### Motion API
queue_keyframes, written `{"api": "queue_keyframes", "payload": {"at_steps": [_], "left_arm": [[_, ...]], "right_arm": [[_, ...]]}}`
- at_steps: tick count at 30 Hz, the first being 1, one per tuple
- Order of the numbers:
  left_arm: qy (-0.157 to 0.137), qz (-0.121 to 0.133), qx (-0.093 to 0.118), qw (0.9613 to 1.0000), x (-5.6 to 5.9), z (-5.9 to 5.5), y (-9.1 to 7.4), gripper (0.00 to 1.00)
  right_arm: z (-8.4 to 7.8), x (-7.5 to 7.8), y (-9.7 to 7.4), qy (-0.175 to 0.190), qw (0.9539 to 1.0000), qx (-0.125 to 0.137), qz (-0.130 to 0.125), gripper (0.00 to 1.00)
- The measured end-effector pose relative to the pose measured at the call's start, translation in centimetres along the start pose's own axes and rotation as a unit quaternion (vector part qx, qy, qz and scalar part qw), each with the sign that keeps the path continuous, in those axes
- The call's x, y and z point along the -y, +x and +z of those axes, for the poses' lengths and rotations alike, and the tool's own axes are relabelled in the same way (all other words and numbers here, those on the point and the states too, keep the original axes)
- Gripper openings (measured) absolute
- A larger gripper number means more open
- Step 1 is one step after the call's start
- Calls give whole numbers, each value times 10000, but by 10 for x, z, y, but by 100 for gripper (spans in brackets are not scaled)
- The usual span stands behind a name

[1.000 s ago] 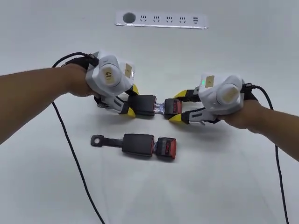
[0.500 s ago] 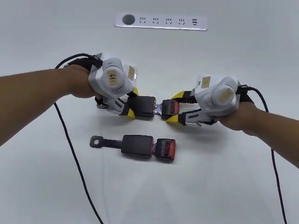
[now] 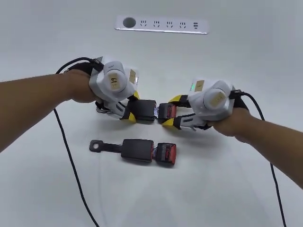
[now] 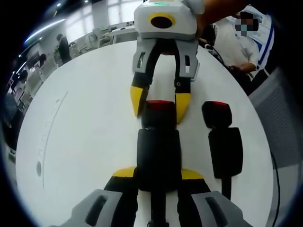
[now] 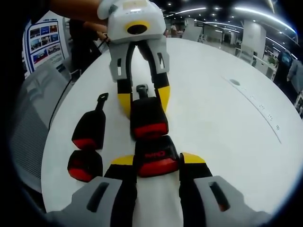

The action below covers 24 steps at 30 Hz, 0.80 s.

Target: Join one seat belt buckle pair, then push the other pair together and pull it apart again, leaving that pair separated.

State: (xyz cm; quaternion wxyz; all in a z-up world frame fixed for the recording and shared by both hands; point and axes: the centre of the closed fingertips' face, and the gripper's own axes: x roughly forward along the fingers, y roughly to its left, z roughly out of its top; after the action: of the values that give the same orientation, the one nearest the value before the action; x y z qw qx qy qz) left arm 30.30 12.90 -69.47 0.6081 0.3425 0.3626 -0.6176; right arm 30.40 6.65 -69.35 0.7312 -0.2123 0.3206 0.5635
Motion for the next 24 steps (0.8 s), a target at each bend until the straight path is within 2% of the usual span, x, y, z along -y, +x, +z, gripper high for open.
{"api": "queue_keyframes", "payload": {"at_steps": [24], "left_arm": [[-3,40,-35,10000,0,-1,1,33]], "right_arm": [[-3,-2,0,-182,9997,-153,-43,33]]}}
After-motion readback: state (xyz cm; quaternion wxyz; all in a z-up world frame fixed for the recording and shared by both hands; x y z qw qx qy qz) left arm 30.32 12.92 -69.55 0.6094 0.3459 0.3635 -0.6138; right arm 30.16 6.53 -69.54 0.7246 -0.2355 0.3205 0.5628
